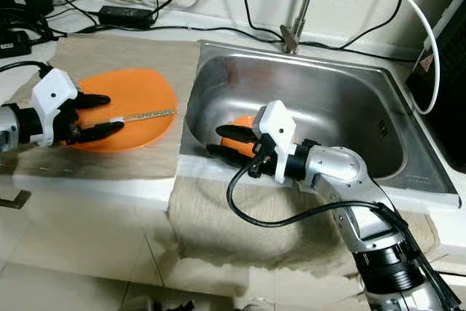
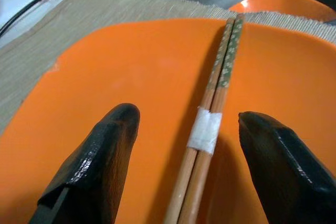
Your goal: Kitchen organization
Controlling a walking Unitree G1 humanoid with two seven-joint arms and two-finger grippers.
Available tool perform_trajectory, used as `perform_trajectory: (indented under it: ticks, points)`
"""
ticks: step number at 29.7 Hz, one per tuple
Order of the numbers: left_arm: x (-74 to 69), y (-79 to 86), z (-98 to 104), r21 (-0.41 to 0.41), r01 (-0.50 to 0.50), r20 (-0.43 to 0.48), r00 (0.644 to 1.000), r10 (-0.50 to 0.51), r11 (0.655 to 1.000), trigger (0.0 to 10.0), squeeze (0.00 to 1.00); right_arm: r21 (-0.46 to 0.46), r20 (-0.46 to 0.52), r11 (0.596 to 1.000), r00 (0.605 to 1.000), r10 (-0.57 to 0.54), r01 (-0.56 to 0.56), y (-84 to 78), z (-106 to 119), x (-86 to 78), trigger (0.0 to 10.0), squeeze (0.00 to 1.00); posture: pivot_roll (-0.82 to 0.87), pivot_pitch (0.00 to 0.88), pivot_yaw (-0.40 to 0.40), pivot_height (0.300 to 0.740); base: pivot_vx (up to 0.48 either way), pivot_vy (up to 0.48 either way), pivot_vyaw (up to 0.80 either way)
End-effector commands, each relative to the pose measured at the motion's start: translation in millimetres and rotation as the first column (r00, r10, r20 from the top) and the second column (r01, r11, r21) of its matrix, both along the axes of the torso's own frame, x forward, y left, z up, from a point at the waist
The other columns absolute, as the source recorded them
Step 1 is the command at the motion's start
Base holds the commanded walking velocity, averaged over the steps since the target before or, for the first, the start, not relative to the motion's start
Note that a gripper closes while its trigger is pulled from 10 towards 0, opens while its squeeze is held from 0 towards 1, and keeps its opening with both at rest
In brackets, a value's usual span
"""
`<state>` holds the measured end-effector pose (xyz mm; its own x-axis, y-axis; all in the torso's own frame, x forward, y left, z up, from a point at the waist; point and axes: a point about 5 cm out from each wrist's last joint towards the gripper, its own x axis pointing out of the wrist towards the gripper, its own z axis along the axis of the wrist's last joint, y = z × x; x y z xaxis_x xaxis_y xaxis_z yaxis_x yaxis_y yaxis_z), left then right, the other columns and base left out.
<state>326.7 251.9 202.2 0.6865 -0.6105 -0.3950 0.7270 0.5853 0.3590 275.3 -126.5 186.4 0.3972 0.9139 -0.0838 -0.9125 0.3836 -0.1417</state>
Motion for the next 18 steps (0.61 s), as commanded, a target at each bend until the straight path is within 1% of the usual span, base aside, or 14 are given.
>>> perform_trajectory:
  ticks: [1, 3, 5, 6, 9, 13, 14, 18]
  points:
    - [2.7, -5.3, -1, -0.028, 0.019, -0.024, 1.0, -0.02, 0.999, 10.0, 0.0, -0.02, 0.007, 0.999, 1.0, 0.026, -0.026, -0.9, 2, -3.3, 10.0, 0.0, -0.04, 0.0, -0.038, 0.74, 0.0, 0.0, 0.0]
    - [3.0, -6.4, -2, -0.048, 0.03, -0.05, 0.998, -0.032, 0.998, 10.0, 0.0, -0.028, 0.001, 0.999, 0.999, 0.034, -0.034, -1.1, 1, -3.7, 10.0, 0.0, -0.03, 0.0, -0.039, 0.74, 0.0, 0.0, 0.0]
    - [3.4, -6.8, -3, -0.047, 0.037, -0.062, 0.997, -0.04, 0.998, 10.0, 0.0, -0.033, -0.001, 0.999, 0.999, 0.04, -0.04, -1.2, 1, -4.0, 10.0, 0.0, -0.03, 0.0, -0.04, 0.74, 0.0, 0.0, 0.0]
    - [4.3, -7.1, -6, -0.046, 0.047, -0.088, 0.995, -0.051, 0.998, 10.0, 0.0, -0.039, -0.005, 0.998, 0.999, 0.049, -0.05, -1.2, 1, -4.1, 10.0, 0.0, -0.03, 0.0, -0.041, 0.74, 0.0, 0.0, 0.0]
    - [5.7, -7.0, -10, -0.021, 0.064, -0.121, 0.99, -0.066, 0.998, 10.0, 0.0, -0.05, -0.006, 0.997, 0.998, 0.06, -0.06, -1.3, 0, -3.8, 10.0, 0.0, -0.04, 0.0, -0.04, 0.74, 0.0, 0.0, 0.0]
    - [5.4, -8.6, -13, -0.013, 0.094, -0.167, 0.981, -0.095, 0.995, 10.0, 0.0, -0.058, -0.007, 0.996, 0.998, 0.068, -0.068, -2.0, 1, -3.3, 10.0, 0.0, -0.04, 0.0, -0.039, 0.74, 0.0, 0.0, 0.0]
    - [5.8, -8.6, -13, 0.002, 0.095, -0.169, 0.981, -0.094, 0.995, 10.0, 0.0, -0.056, -0.006, 0.996, 0.997, 0.071, -0.072, -2.5, 1, -3.3, 10.0, 0.0, -0.04, 0.0, -0.04, 0.74, 0.0, 0.0, 0.0]
    - [7.5, -8.6, -15, -0.005, 0.087, -0.181, 0.98, -0.086, 0.996, 10.0, 0.0, -0.056, -0.012, 0.995, 0.996, 0.087, -0.088, -3.8, 0, -5.0, 10.0, 0.0, -0.04, 0.0, -0.038, 0.74, 0.0, 0.0, 0.0]
